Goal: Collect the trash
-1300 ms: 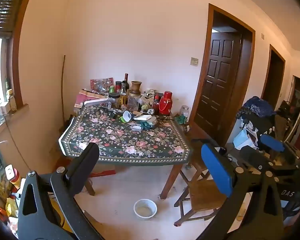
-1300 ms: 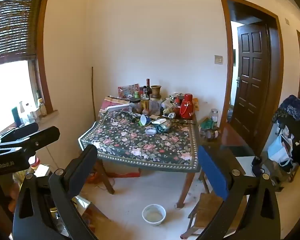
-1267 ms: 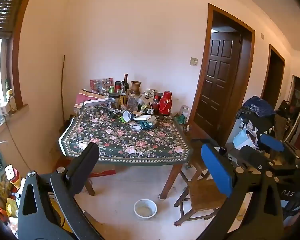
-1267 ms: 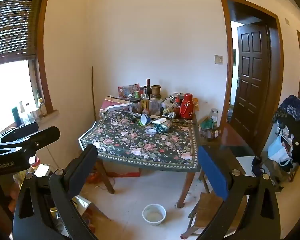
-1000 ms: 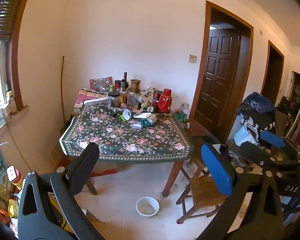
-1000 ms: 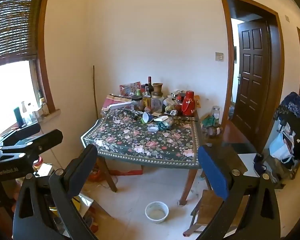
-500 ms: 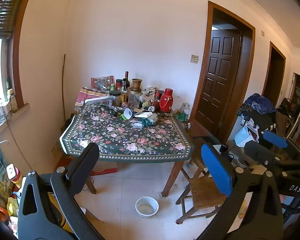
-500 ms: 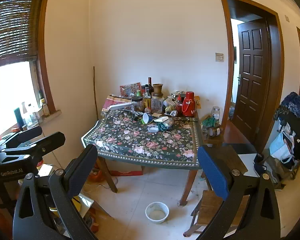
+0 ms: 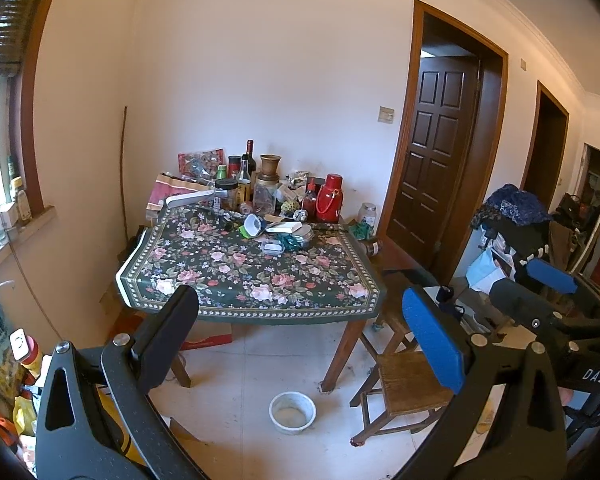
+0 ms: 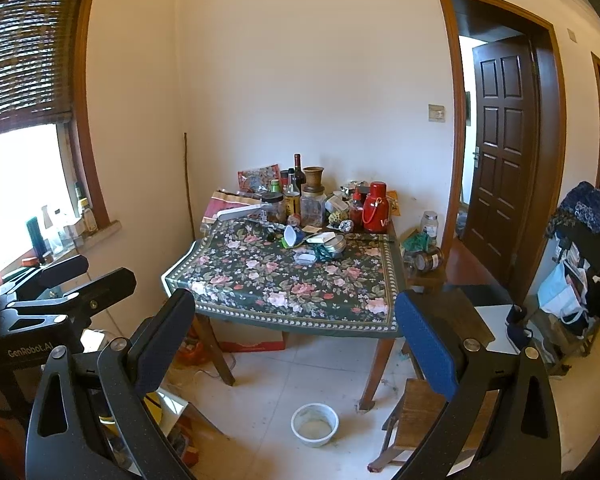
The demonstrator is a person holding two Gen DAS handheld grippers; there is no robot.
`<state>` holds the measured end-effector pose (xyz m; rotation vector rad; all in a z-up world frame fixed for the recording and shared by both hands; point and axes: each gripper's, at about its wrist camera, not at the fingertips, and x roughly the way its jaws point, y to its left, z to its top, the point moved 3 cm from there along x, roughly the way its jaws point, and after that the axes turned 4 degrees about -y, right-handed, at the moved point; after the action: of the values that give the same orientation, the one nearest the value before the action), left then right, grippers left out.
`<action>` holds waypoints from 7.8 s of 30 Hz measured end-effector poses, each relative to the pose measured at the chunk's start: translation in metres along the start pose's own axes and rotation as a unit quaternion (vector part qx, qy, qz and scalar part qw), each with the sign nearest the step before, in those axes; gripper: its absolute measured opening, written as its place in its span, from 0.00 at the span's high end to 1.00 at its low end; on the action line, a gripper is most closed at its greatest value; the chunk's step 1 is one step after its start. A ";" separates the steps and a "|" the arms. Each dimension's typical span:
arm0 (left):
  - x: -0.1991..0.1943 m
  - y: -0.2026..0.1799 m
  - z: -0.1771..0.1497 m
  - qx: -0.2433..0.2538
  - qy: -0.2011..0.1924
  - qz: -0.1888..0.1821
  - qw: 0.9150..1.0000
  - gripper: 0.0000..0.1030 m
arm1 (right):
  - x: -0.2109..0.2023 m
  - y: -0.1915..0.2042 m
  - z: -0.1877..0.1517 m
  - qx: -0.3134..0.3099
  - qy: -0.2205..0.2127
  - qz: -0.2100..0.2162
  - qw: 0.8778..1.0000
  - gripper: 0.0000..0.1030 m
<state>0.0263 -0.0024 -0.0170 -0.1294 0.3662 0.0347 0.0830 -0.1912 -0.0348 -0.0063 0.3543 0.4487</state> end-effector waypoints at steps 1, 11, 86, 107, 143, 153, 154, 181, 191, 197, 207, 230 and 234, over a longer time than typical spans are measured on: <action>0.000 0.000 0.000 0.000 0.000 0.000 1.000 0.00 | 0.001 0.002 -0.001 0.000 -0.001 0.000 1.000 0.03; -0.001 -0.001 -0.002 0.001 0.001 -0.001 1.000 0.00 | 0.001 0.000 0.000 -0.001 -0.002 -0.002 1.000 0.03; 0.352 0.027 0.098 -0.040 0.055 0.075 0.995 0.00 | 0.287 -0.121 0.085 0.008 0.073 0.013 0.997 0.03; 0.611 0.127 0.073 -0.012 0.213 -0.011 0.977 0.12 | 0.513 -0.151 0.026 0.210 0.260 -0.049 0.941 0.04; 0.683 0.132 0.020 -0.012 0.312 -0.070 0.947 0.96 | 0.570 -0.160 -0.015 0.240 0.320 -0.062 0.915 0.78; 0.637 0.112 0.025 0.001 0.298 -0.062 0.952 0.96 | 0.526 -0.162 -0.008 0.182 0.302 -0.058 0.934 0.81; 0.632 0.110 0.026 -0.003 0.296 -0.062 0.953 0.96 | 0.522 -0.163 -0.006 0.181 0.299 -0.055 0.935 0.81; 0.411 -0.014 0.043 -0.037 0.160 -0.022 0.986 0.96 | 0.353 -0.176 0.028 0.090 0.199 0.044 0.975 0.82; 0.349 -0.018 0.042 -0.026 0.136 -0.068 0.988 0.96 | 0.295 -0.149 0.028 0.095 0.166 0.032 0.981 0.82; 0.306 -0.004 0.030 -0.014 0.137 -0.091 0.986 0.96 | 0.267 -0.124 0.022 0.099 0.158 0.014 0.982 0.82; 0.256 0.021 -0.013 0.001 0.172 -0.107 0.979 0.96 | 0.224 -0.075 -0.020 0.118 0.180 -0.008 0.976 0.82; 0.341 0.036 -0.189 -0.042 0.322 -0.064 0.944 0.96 | 0.284 -0.073 -0.169 0.114 0.317 0.013 0.942 0.82; 0.379 0.043 -0.239 -0.044 0.348 -0.044 0.935 0.96 | 0.317 -0.082 -0.214 0.107 0.342 0.019 0.933 0.82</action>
<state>0.2928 0.0127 -0.3797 -0.2477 1.0693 -0.0873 0.3124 -0.1485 -0.3484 0.0576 1.0928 0.4349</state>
